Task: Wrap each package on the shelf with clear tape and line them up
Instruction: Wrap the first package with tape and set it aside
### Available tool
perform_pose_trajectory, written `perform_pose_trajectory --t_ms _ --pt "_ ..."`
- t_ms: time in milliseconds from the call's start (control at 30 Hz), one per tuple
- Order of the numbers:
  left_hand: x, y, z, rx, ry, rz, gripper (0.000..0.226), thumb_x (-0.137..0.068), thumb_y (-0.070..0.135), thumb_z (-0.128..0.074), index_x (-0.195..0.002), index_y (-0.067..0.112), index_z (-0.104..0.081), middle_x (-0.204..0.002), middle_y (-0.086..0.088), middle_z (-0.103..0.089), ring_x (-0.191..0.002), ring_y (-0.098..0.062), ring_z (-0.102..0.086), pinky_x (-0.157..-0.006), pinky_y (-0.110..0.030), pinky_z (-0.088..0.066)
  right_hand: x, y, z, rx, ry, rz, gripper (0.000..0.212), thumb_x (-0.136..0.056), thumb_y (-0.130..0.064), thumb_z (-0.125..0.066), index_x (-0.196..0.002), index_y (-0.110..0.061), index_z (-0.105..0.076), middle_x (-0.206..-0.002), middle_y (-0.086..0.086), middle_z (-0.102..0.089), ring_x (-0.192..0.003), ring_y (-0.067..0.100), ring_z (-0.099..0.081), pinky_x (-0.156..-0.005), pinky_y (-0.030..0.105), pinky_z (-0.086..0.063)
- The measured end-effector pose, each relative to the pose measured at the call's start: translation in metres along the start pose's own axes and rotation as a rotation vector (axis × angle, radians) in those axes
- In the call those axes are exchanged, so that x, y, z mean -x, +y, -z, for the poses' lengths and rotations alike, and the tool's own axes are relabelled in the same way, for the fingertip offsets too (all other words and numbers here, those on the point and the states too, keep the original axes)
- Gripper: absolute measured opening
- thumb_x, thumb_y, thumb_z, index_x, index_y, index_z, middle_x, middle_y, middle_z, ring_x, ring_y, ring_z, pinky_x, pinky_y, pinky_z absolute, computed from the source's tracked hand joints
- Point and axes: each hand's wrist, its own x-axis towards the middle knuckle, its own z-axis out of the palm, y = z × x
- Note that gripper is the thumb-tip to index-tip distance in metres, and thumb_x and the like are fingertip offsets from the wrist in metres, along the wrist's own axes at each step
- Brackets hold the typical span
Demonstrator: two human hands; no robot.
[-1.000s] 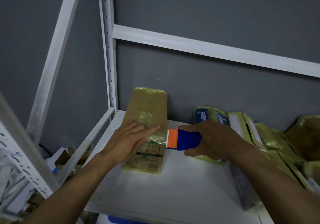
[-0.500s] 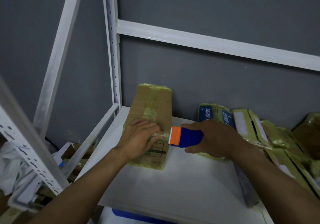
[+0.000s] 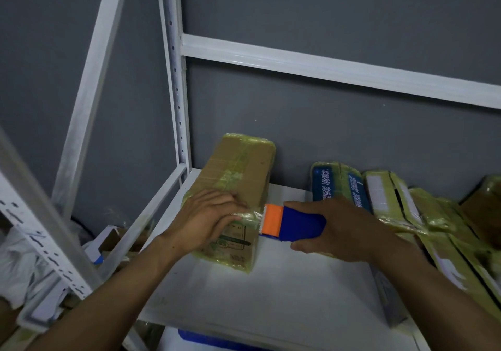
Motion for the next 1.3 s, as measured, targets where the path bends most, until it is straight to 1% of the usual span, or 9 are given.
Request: perform_pose_trajectory --t_ms 133,233,333,433,600,767,833,1067,1300 --pt "0.0 0.004 0.008 -0.029 0.006 0.03 0.029 -0.104 0.037 -0.05 -0.124 0.029 -0.069 -0.13 0.014 -0.065 -0.135 -0.01 -0.05 -0.115 -0.043 -0.036 0.004 0.002 0.004 0.093 0.013 -0.015 0.074 -0.08 -0.073 -0.07 -0.144 -0.055 -0.038 -0.115 -0.029 -0.063 -0.092 -0.008 -0.056 -0.074 0.012 -0.043" --pt "-0.001 0.019 -0.001 -0.056 -0.054 0.057 0.025 -0.104 0.028 -0.05 -0.126 0.028 -0.063 -0.133 0.015 -0.062 -0.132 -0.008 -0.051 -0.118 -0.033 -0.023 0.0 0.005 0.001 0.166 -0.026 -0.055 0.08 -0.082 -0.073 -0.069 -0.152 -0.05 -0.036 -0.137 -0.021 -0.058 -0.107 -0.003 -0.05 -0.078 0.019 -0.043" --pt "0.0 0.023 -0.008 -0.058 -0.04 0.125 0.023 -0.099 0.028 -0.058 -0.122 0.033 -0.054 -0.126 0.02 -0.058 -0.116 -0.004 -0.055 -0.11 -0.022 -0.019 -0.001 0.007 -0.005 0.142 -0.042 -0.068 0.081 -0.08 -0.074 -0.068 -0.151 -0.051 -0.036 -0.137 -0.018 -0.059 -0.111 0.002 -0.053 -0.085 0.023 -0.05" --pt "-0.002 0.025 -0.012 -0.082 -0.027 0.107 0.033 -0.096 0.054 -0.057 -0.125 0.039 -0.055 -0.119 0.023 -0.056 -0.111 -0.002 -0.053 -0.105 -0.028 -0.025 -0.002 0.008 -0.009 0.145 -0.052 -0.074 0.082 -0.081 -0.074 -0.068 -0.152 -0.05 -0.035 -0.136 -0.017 -0.06 -0.116 0.007 -0.056 -0.093 0.03 -0.054" --pt "0.0 0.022 -0.018 -0.077 0.068 0.109 0.035 -0.098 0.053 -0.054 -0.13 0.044 -0.064 -0.122 0.024 -0.064 -0.116 -0.003 -0.056 -0.099 -0.035 -0.035 -0.001 0.01 -0.012 0.078 -0.035 -0.033 0.077 -0.081 -0.073 -0.07 -0.148 -0.049 -0.04 -0.127 -0.017 -0.065 -0.107 0.003 -0.059 -0.09 0.029 -0.056" --pt "0.002 0.012 -0.012 -0.066 0.12 0.081 0.033 -0.096 0.05 -0.058 -0.127 0.042 -0.067 -0.12 0.024 -0.066 -0.115 -0.003 -0.059 -0.093 -0.037 -0.039 0.01 0.011 -0.011 -0.019 0.048 0.007 0.081 -0.075 -0.077 -0.071 -0.144 -0.063 -0.032 -0.108 -0.035 -0.061 -0.104 -0.012 -0.055 -0.076 0.01 -0.046" --pt "0.002 0.011 -0.01 -0.061 0.121 0.061 0.033 -0.096 0.049 -0.059 -0.126 0.041 -0.068 -0.121 0.024 -0.066 -0.116 -0.003 -0.059 -0.093 -0.036 -0.04 0.016 0.007 -0.007 -0.046 0.083 0.053 0.077 -0.074 -0.078 -0.07 -0.137 -0.069 -0.026 -0.113 -0.043 -0.054 -0.108 -0.017 -0.051 -0.071 0.007 -0.043" --pt "0.004 0.007 -0.011 -0.052 0.125 0.044 0.032 -0.096 0.047 -0.06 -0.126 0.041 -0.069 -0.123 0.023 -0.066 -0.121 -0.003 -0.058 -0.094 -0.037 -0.04 0.028 0.021 -0.008 -0.042 0.048 0.002 0.083 -0.075 -0.076 -0.073 -0.147 -0.059 -0.035 -0.124 -0.027 -0.062 -0.107 -0.006 -0.057 -0.088 0.023 -0.055" --pt "0.002 0.008 -0.011 -0.024 0.11 0.056 0.033 -0.096 0.05 -0.06 -0.125 0.039 -0.07 -0.123 0.022 -0.066 -0.122 -0.003 -0.057 -0.093 -0.037 -0.039 0.035 0.032 -0.008 -0.085 0.054 0.004 0.085 -0.069 -0.083 -0.067 -0.143 -0.064 -0.031 -0.128 -0.025 -0.061 -0.113 0.0 -0.058 -0.091 0.03 -0.057"
